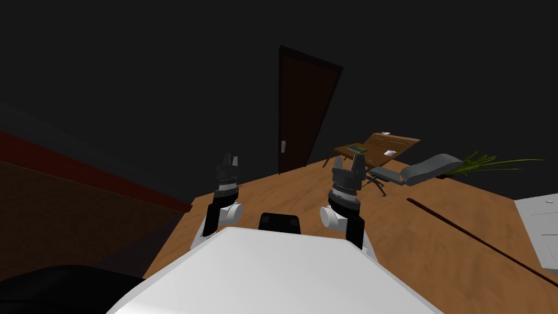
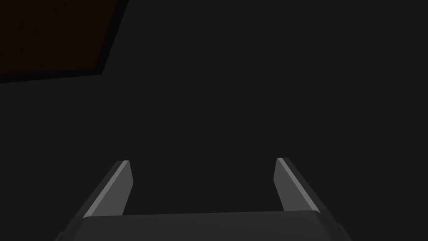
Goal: Pull the door open
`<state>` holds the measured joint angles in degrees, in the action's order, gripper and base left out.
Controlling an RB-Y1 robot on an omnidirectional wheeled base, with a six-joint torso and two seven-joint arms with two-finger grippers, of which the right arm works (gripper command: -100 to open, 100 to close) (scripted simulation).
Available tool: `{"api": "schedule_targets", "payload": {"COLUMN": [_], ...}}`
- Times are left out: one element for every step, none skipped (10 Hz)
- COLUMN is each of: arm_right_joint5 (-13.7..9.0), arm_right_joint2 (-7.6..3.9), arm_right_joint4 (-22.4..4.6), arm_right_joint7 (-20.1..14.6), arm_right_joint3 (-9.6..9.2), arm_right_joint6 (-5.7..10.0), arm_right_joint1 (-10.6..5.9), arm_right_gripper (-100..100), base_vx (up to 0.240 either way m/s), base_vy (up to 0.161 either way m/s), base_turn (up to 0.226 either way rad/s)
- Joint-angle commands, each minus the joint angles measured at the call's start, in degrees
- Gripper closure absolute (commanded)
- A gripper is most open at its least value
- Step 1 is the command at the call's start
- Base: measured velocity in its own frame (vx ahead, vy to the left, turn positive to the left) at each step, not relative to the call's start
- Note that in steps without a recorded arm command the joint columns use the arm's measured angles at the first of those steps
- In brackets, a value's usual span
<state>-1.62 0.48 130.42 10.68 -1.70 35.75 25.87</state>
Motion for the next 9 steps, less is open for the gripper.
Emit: {"api": "schedule_targets", "payload": {"arm_right_joint5": [0.0,0.1,0.1,0.1,0.2,0.2,0.3,0.4,0.4], "arm_right_joint2": [-0.81,-1.71,-2.2,-2.69,-3.18,-3.71,-4.25,-4.79,-5.33], "arm_right_joint4": [-1.9,-4.0,-5.2,-6.4,-7.6,-8.9,-10.3,-11.7,-13.1], "arm_right_joint7": [1.1,2.7,3.6,4.5,5.5,6.5,7.5,8.6,9.6], "arm_right_joint3": [0.17,0.28,0.33,0.39,0.45,0.51,0.58,0.65,0.71], "arm_right_joint6": [0.35,0.05,-0.12,-0.28,-0.45,-0.64,-0.83,-1.03,-1.22], "arm_right_joint1": [-0.46,-1.32,-1.82,-2.31,-2.81,-3.36,-3.93,-4.51,-5.08], "arm_right_gripper": [-100,-100,-100,-100,-100,-100,-100,-100,-100], "base_vx": [0.078,0.09,0.11,0.105,0.086,0.096,0.098,0.095,0.098], "base_vy": [0.012,-0.003,0.005,0.012,0.0,0.0,0.007,0.011,-0.001], "base_turn": [0.059,0.098,0.097,0.085,0.076,0.085,0.088,0.088,0.097]}}
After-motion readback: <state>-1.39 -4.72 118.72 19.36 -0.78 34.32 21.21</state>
